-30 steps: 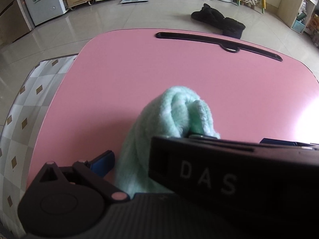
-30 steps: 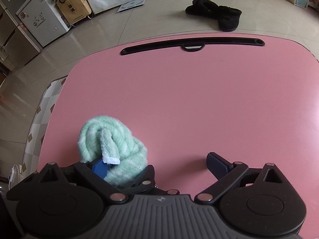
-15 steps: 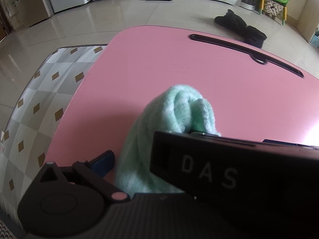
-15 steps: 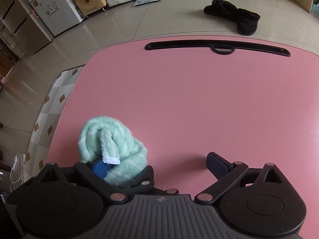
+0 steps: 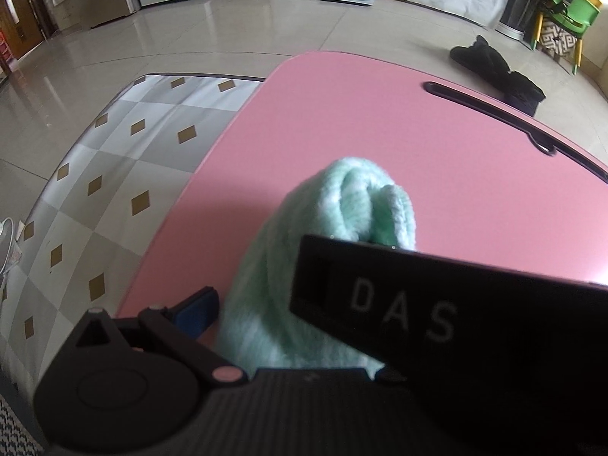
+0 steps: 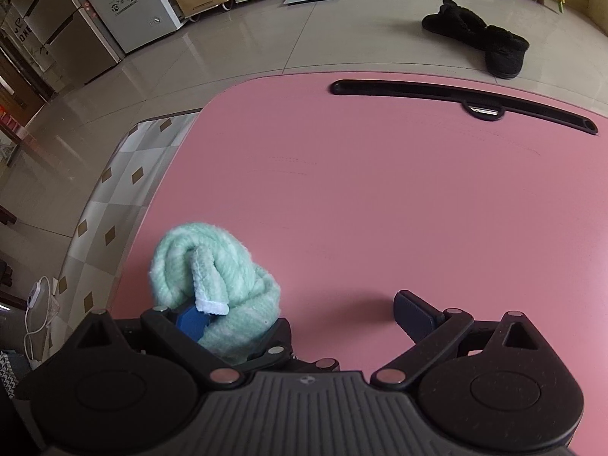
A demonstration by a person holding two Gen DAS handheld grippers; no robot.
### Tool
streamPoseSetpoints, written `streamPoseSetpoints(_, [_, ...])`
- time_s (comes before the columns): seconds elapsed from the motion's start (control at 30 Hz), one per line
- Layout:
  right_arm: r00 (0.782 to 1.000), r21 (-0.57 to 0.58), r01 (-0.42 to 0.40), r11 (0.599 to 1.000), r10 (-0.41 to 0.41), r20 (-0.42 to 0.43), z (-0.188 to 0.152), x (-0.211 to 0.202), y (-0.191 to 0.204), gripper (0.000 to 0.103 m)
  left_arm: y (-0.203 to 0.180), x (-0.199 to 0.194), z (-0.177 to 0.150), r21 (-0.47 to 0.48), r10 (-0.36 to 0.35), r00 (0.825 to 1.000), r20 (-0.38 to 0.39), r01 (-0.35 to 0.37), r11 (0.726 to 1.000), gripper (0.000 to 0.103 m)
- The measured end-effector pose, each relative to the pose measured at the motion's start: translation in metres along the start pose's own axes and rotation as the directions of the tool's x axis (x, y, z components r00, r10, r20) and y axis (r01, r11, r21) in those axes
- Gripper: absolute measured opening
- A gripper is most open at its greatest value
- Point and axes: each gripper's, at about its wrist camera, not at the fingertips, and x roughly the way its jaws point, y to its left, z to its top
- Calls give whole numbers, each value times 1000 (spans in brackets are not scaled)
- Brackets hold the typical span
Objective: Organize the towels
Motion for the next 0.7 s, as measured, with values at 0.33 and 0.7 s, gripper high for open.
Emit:
streamPoseSetpoints(0.33, [1000, -24, -20, 999, 20, 2, 9, 10, 18, 98, 18, 6, 10, -51, 26, 1000, 2, -26, 998, 103])
streamPoseSetpoints(0.7, [999, -44, -46, 998, 46, 0, 20, 20, 36, 98, 36, 12, 18, -109, 56, 998, 9, -55, 992, 103])
